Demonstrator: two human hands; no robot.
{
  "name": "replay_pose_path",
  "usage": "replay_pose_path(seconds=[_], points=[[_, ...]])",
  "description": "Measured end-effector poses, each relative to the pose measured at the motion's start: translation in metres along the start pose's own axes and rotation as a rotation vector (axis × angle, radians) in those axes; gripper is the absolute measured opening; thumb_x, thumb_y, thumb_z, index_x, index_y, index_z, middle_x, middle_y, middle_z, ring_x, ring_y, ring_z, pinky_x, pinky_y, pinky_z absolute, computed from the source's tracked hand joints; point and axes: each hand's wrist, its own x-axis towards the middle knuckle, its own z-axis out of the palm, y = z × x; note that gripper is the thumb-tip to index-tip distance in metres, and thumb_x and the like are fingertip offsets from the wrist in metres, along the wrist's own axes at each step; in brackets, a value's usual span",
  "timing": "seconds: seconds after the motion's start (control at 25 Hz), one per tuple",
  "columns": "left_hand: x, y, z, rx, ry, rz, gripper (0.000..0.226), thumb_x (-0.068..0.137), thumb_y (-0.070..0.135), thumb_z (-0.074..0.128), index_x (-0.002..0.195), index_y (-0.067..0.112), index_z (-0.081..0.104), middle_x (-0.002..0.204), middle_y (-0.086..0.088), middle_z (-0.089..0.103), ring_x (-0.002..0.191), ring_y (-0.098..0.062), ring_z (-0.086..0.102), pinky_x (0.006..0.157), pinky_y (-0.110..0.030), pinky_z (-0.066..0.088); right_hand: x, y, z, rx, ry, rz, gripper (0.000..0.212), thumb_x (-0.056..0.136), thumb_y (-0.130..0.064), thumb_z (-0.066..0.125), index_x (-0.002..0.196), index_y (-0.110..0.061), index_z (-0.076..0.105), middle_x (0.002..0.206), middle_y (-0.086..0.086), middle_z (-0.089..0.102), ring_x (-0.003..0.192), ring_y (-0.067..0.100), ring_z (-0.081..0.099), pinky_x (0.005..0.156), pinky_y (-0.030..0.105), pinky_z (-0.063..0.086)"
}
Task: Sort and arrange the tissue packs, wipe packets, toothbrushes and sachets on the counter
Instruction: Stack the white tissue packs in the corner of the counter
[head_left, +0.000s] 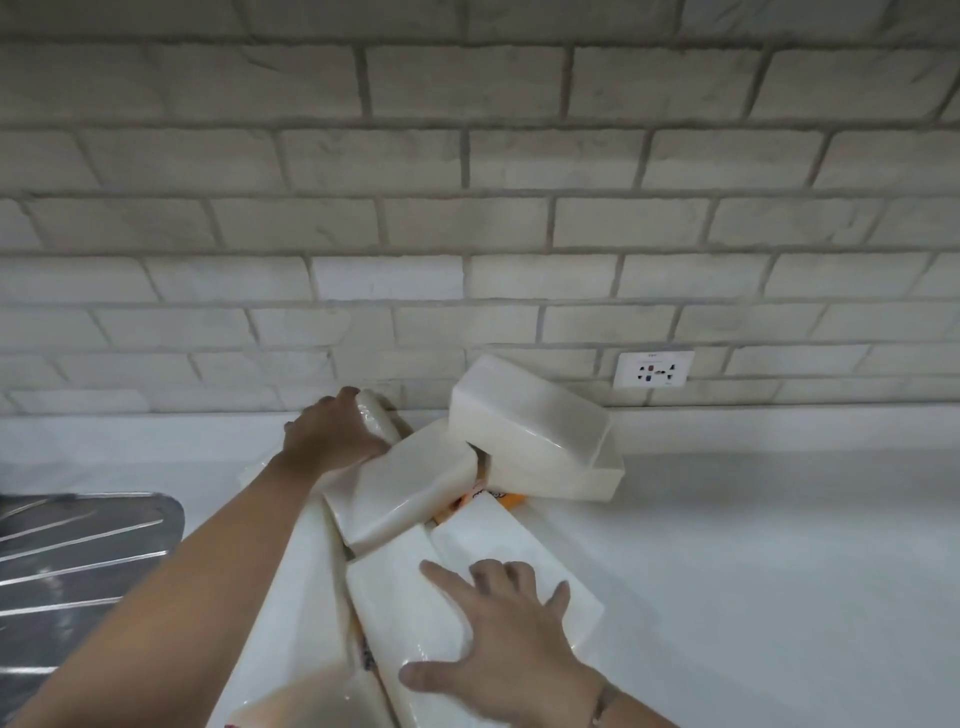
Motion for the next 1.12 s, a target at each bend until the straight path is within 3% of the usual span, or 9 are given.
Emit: replay_pose_path(seconds=[0.16, 0.44, 0.56, 0.64, 0.72, 0.8, 0.92, 1.0, 1.12], points=[[-0.007, -0.009, -0.008, 0.020, 0.134, 0.033, 0.082, 0.061, 0.062, 0.070, 0.129, 0.023, 0.047, 0.116, -0.008, 0.069, 0.108, -0.034, 0.065, 0.086, -0.040, 0.053, 0.000, 0.001, 0.004, -0.009, 0.012, -0.009, 0.099, 0.064, -0.094, 0.050, 0.144, -0.070, -0.004, 0.148, -0.010, 0.026, 0.147, 0.025, 0.009, 0.109, 0.079, -0.008], [-0.054, 0.006, -0.062, -0.307, 0.544, 0.049, 0.082, 0.076, 0.057, 0.080, 0.140, 0.020, 0.045, 0.120, -0.017, 0.070, 0.111, -0.041, 0.064, 0.090, -0.049, 0.053, -0.001, 0.003, 0.004, 0.009, 0.032, -0.028, 0.097, 0.067, -0.093, 0.050, 0.146, -0.069, -0.001, 0.148, -0.008, 0.027, 0.146, 0.025, 0.009, 0.109, 0.077, -0.011], [-0.101, 0.038, -0.084, -0.704, 0.715, 0.067, 0.073, 0.074, 0.047, 0.085, 0.135, 0.025, 0.050, 0.116, -0.002, 0.070, 0.107, -0.024, 0.067, 0.090, -0.038, 0.055, -0.003, 0.012, -0.002, 0.203, 0.017, -0.064, 0.081, 0.075, -0.089, 0.051, 0.144, -0.072, 0.013, 0.149, -0.014, 0.033, 0.147, 0.016, 0.011, 0.116, 0.065, -0.014], [-0.134, 0.062, -0.091, -1.063, 0.756, 0.130, 0.057, 0.079, 0.033, 0.085, 0.128, 0.021, 0.056, 0.107, 0.007, 0.069, 0.098, -0.006, 0.067, 0.084, -0.028, 0.055, -0.008, 0.023, -0.014, 0.588, 0.112, -0.068, 0.064, 0.072, -0.085, 0.056, 0.132, -0.074, 0.037, 0.139, -0.021, 0.046, 0.141, 0.005, 0.028, 0.125, 0.048, 0.006], [-0.158, 0.082, -0.084, -1.308, 0.685, 0.146, 0.042, 0.084, 0.029, 0.078, 0.119, 0.013, 0.061, 0.094, 0.008, 0.069, 0.085, -0.003, 0.067, 0.081, -0.032, 0.054, -0.020, 0.039, -0.032, 0.955, 0.286, -0.088, 0.058, 0.065, -0.079, 0.063, 0.121, -0.064, 0.057, 0.127, -0.015, 0.058, 0.125, 0.002, 0.049, 0.113, 0.027, 0.035], [-0.176, 0.104, -0.066, -1.500, 0.483, 0.075, 0.036, 0.082, 0.039, 0.073, 0.107, 0.013, 0.065, 0.083, 0.006, 0.071, 0.078, -0.010, 0.067, 0.078, -0.037, 0.051, -0.038, 0.057, -0.052, 1.126, 0.427, -0.137, 0.060, 0.066, -0.072, 0.066, 0.122, -0.051, 0.063, 0.121, -0.009, 0.064, 0.113, 0.005, 0.059, 0.094, 0.015, 0.045], [-0.196, 0.145, -0.028, -1.634, 0.164, -0.080, 0.052, 0.073, 0.057, 0.075, 0.100, 0.013, 0.070, 0.092, -0.008, 0.076, 0.087, -0.024, 0.071, 0.080, -0.045, 0.053, -0.064, 0.077, -0.075, 1.172, 0.381, -0.233, 0.065, 0.076, -0.061, 0.069, 0.136, -0.041, 0.058, 0.131, -0.005, 0.066, 0.119, 0.011, 0.064, 0.095, 0.027, 0.053], [-0.206, 0.175, -0.007, -1.629, 0.001, -0.137, 0.072, 0.069, 0.069, 0.075, 0.113, 0.012, 0.070, 0.107, -0.015, 0.076, 0.099, -0.032, 0.073, 0.091, -0.053, 0.057, -0.079, 0.092, -0.082, 1.205, 0.332, -0.230, 0.065, 0.078, -0.051, 0.075, 0.137, -0.035, 0.056, 0.128, 0.001, 0.070, 0.115, 0.023, 0.070, 0.090, 0.035, 0.058], [-0.217, 0.214, 0.014, -1.546, -0.244, -0.067, 0.095, 0.067, 0.083, 0.070, 0.134, 0.016, 0.057, 0.120, -0.016, 0.072, 0.109, -0.036, 0.071, 0.098, -0.062, 0.053, -0.099, 0.119, -0.084, 1.357, 0.425, -0.112, 0.061, 0.075, -0.044, 0.081, 0.131, -0.032, 0.060, 0.118, 0.010, 0.075, 0.104, 0.034, 0.074, 0.082, 0.043, 0.060]])
